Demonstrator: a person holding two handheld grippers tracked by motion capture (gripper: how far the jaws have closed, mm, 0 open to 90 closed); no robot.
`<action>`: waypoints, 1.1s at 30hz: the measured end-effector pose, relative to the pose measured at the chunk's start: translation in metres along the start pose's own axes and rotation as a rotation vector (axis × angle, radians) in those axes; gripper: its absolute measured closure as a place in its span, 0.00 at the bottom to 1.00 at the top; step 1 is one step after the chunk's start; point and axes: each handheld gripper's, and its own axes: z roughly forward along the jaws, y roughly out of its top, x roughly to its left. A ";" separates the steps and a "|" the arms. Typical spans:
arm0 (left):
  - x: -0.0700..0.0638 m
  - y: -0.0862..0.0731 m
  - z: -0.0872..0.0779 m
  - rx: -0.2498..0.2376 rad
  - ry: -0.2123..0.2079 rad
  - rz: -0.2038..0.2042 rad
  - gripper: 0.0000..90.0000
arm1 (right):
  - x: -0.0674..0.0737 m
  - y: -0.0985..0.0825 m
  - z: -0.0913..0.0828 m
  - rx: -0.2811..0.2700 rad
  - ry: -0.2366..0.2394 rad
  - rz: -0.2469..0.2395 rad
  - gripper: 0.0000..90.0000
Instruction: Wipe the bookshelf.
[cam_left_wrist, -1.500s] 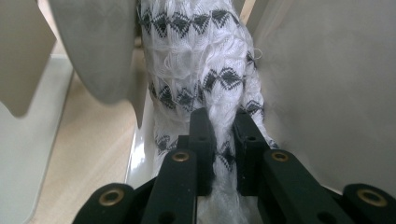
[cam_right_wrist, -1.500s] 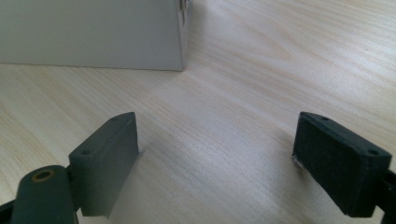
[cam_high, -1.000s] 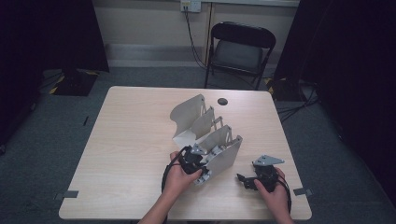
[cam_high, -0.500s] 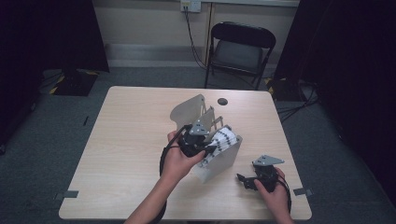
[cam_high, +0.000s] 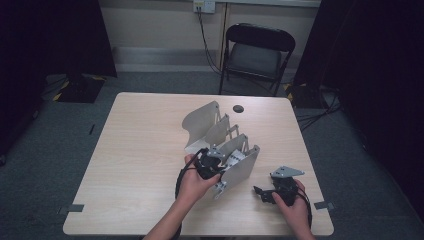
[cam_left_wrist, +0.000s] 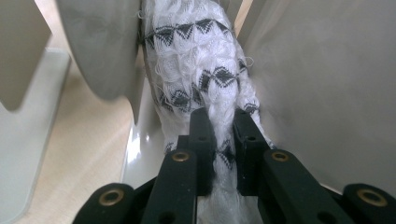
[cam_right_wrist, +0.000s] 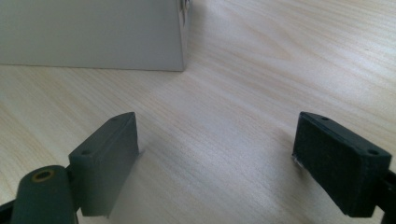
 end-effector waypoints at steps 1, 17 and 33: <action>0.001 -0.002 0.002 0.011 0.002 -0.002 0.90 | 0.000 0.000 0.000 0.000 0.000 0.000 0.15; 0.002 -0.023 0.012 0.061 0.017 -0.053 0.89 | 0.000 0.000 0.000 0.000 0.000 0.000 0.15; -0.006 0.028 -0.054 -0.020 0.021 -0.034 0.89 | 0.000 0.000 0.000 0.000 0.000 0.000 0.15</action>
